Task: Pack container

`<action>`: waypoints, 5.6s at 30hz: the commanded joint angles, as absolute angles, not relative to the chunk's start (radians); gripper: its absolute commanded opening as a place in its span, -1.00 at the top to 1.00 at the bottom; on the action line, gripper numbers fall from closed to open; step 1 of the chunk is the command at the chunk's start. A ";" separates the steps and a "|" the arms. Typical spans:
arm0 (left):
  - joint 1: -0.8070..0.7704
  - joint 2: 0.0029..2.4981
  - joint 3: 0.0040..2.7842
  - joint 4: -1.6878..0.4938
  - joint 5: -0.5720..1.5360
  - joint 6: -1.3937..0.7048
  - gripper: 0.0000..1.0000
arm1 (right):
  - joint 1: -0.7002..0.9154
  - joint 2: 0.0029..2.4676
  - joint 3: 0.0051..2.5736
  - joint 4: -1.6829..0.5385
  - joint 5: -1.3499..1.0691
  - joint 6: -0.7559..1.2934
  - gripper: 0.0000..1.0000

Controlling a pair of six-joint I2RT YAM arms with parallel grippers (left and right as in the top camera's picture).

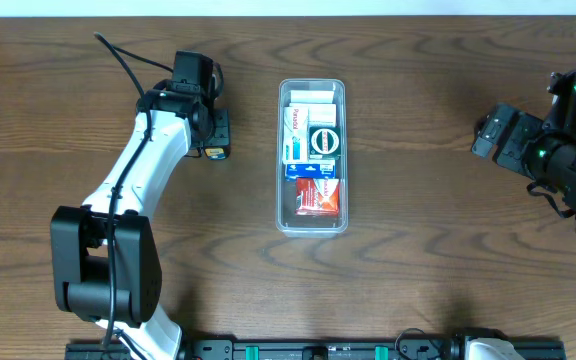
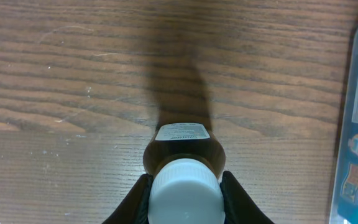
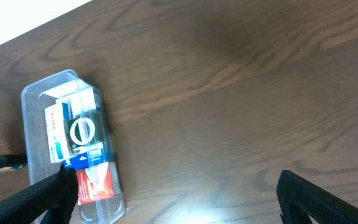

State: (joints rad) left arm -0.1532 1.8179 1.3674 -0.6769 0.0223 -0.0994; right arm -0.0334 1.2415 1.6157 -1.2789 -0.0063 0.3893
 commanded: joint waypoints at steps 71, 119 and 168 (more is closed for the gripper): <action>-0.903 1.695 1.339 -0.883 -0.150 -0.810 0.38 | -0.046 1.238 1.623 -1.279 0.004 0.377 -0.97; -0.327 1.208 1.400 -1.021 -0.239 -0.173 -0.96 | -0.046 1.238 1.623 -1.279 0.004 0.376 -0.98; -0.023 0.257 0.297 -0.431 -0.007 0.025 -0.96 | -0.046 1.238 1.623 -1.279 0.004 0.376 -0.99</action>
